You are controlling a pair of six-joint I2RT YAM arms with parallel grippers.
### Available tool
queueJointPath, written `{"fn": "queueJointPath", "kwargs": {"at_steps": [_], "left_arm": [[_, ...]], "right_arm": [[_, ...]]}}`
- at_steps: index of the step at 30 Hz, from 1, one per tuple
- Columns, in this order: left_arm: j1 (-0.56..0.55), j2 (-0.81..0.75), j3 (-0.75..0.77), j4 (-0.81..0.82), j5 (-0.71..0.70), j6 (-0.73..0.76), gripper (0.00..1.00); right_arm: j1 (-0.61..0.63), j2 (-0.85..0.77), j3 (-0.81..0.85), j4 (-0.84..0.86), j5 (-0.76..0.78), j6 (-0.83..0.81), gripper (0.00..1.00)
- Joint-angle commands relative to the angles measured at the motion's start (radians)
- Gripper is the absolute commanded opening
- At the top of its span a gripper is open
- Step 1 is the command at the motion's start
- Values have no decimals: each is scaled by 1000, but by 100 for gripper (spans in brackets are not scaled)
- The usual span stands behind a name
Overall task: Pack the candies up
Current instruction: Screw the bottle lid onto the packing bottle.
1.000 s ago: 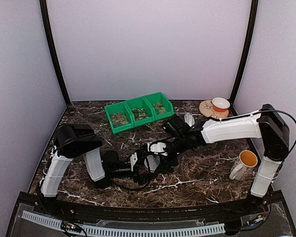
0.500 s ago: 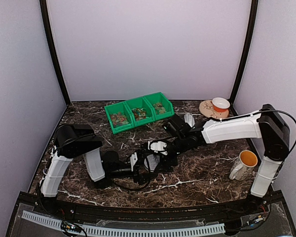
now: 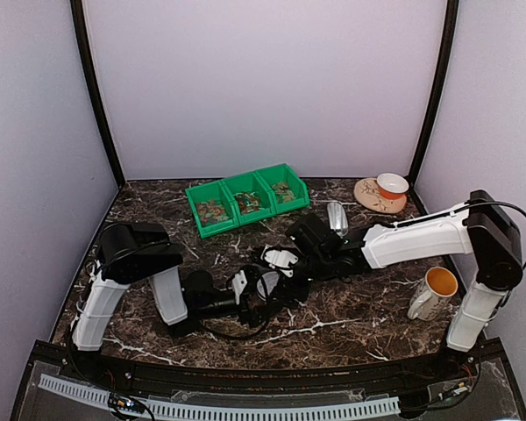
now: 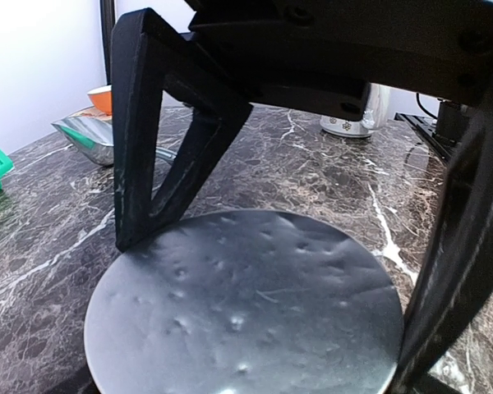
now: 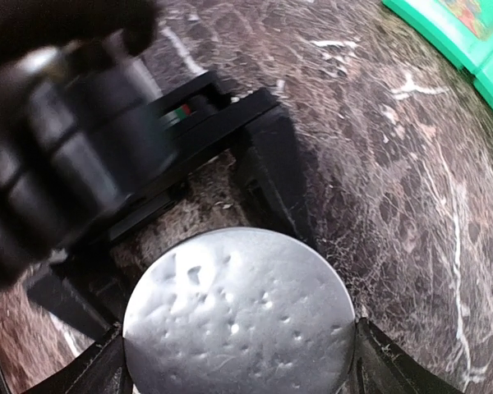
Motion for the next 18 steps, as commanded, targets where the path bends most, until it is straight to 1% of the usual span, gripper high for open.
{"fn": "queueJointPath", "kwargs": {"at_steps": [1,4,6,8,10,12,15,18], "left_arm": [[-21,130,-21,-226,-280,79,66],[-22,125,-22,-235,-300,78,66],[-22,126,-24,-235,-301,78,66],[-22,126,-25,-234,-296,83,66],[-22,128,-34,-217,-281,96,66],[-22,139,-51,-167,-246,114,68],[-22,161,-77,-73,-156,139,69],[-22,169,-86,-38,-82,152,69]], "right_arm": [[45,94,49,74,225,388,76],[69,94,46,90,297,445,76],[75,85,46,94,302,456,77],[75,66,45,95,278,433,79],[75,42,45,87,257,383,83],[72,18,50,64,228,306,89],[49,-19,45,23,167,178,97],[-5,-57,29,8,67,93,98]]}}
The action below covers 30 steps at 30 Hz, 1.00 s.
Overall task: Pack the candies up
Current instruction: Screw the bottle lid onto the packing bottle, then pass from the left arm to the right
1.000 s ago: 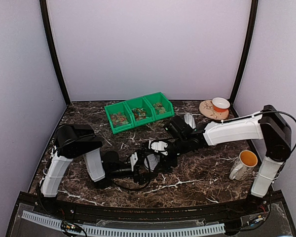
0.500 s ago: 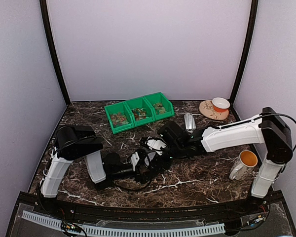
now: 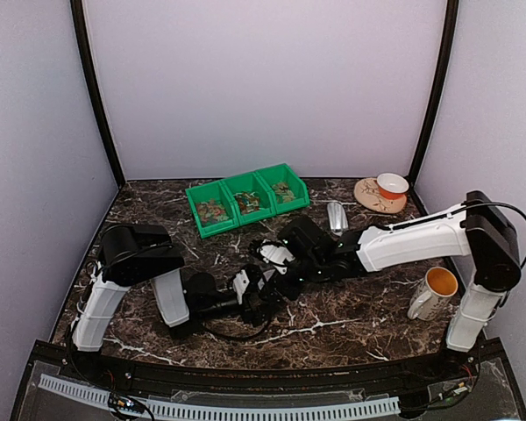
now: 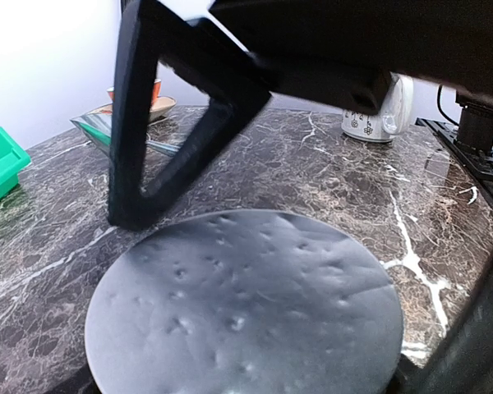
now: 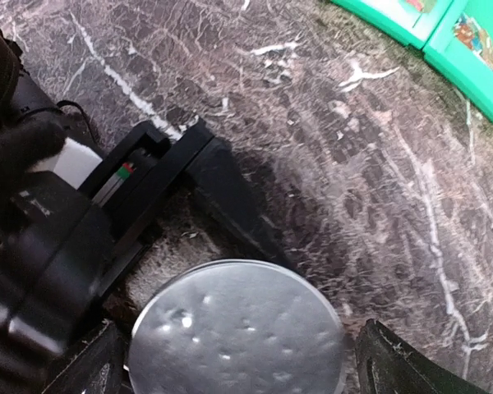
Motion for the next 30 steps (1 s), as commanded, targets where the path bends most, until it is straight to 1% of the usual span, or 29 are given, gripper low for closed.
{"fn": "queueJointPath", "kwargs": {"at_steps": [1,5,10,14,16,19,23,30], "left_arm": [[-4,164,-84,-40,31,163,69],[-3,167,-85,-42,100,171,69],[-1,172,-88,-36,173,180,69],[1,176,-85,-37,239,177,69],[1,178,-85,-35,271,173,69],[1,183,-89,-19,305,174,69],[1,187,-92,-5,328,177,69],[2,190,-90,-3,331,177,69]], "right_arm": [[-74,-89,-17,2,-129,-127,97],[-118,-136,-54,10,-253,-249,97],[-127,-155,-82,-32,-399,-430,97],[-130,-143,-86,-69,-475,-537,97],[-131,-118,-65,-103,-489,-576,97],[-131,-77,-41,-125,-491,-605,97],[-133,-37,-29,-106,-472,-607,97],[-147,-6,-20,-81,-483,-600,97]]}}
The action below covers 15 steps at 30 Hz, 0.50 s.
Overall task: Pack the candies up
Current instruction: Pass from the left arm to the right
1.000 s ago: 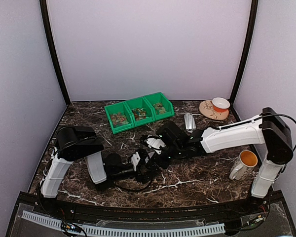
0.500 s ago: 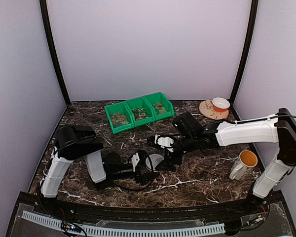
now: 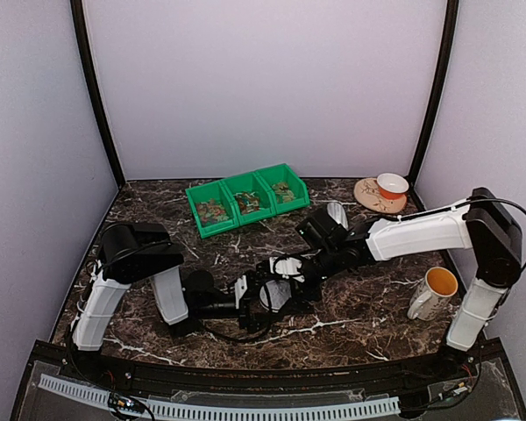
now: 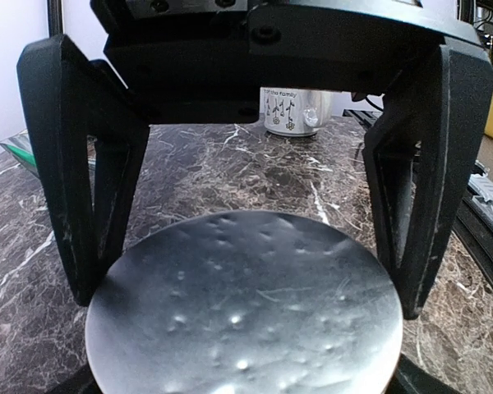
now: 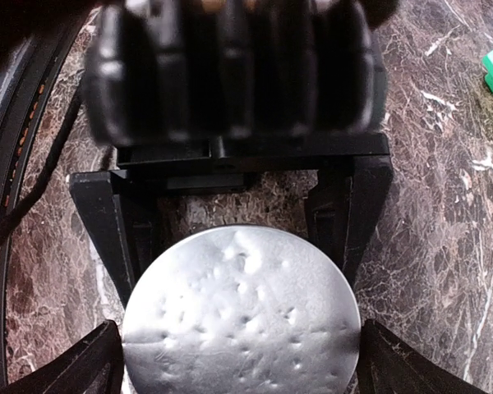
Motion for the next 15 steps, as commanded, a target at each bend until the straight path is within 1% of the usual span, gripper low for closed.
{"fn": "queueJointPath", "kwargs": {"at_steps": [1,8,15], "left_arm": [[-17,184,-91,-4,59,157,69],[-17,185,-89,-6,52,155,69],[-17,185,-86,-10,45,154,69]], "right_arm": [[-15,20,21,19,-27,-7,97],[-29,17,33,17,-87,6,99],[-31,22,31,22,-90,23,99]]}}
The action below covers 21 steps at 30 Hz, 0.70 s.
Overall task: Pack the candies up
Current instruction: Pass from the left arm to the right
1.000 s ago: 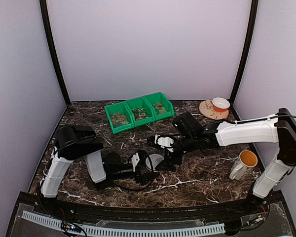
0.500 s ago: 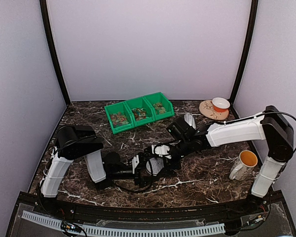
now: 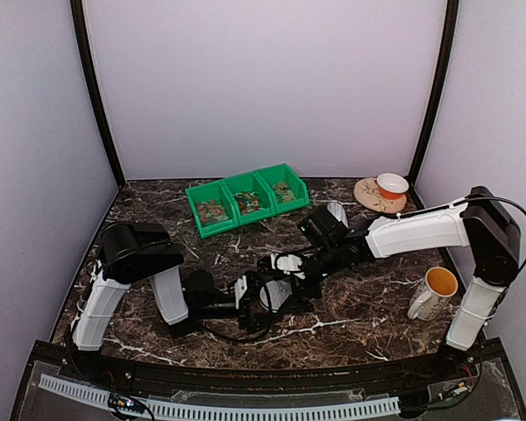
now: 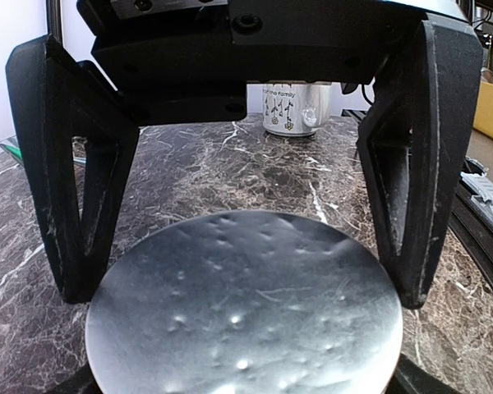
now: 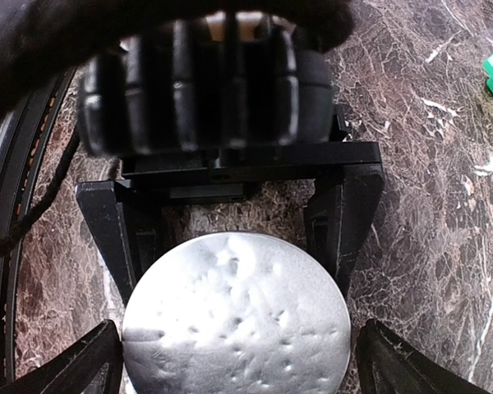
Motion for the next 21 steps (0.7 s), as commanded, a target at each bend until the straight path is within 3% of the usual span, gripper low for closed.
{"fn": "queueJointPath", "kwargs": {"at_steps": [1,7,14,21], "left_arm": [[-17,185,-85,-10,37,153,69],[-17,184,-84,-13,14,149,69],[-17,183,-80,-13,-148,115,69],[-17,175,-79,-26,-212,108,70]], "right_arm": [[-6,7,21,23,-26,21,99],[-5,45,57,-13,-47,41,87],[10,28,-1,87,46,148,83],[56,-1,-62,169,163,263,80]]}}
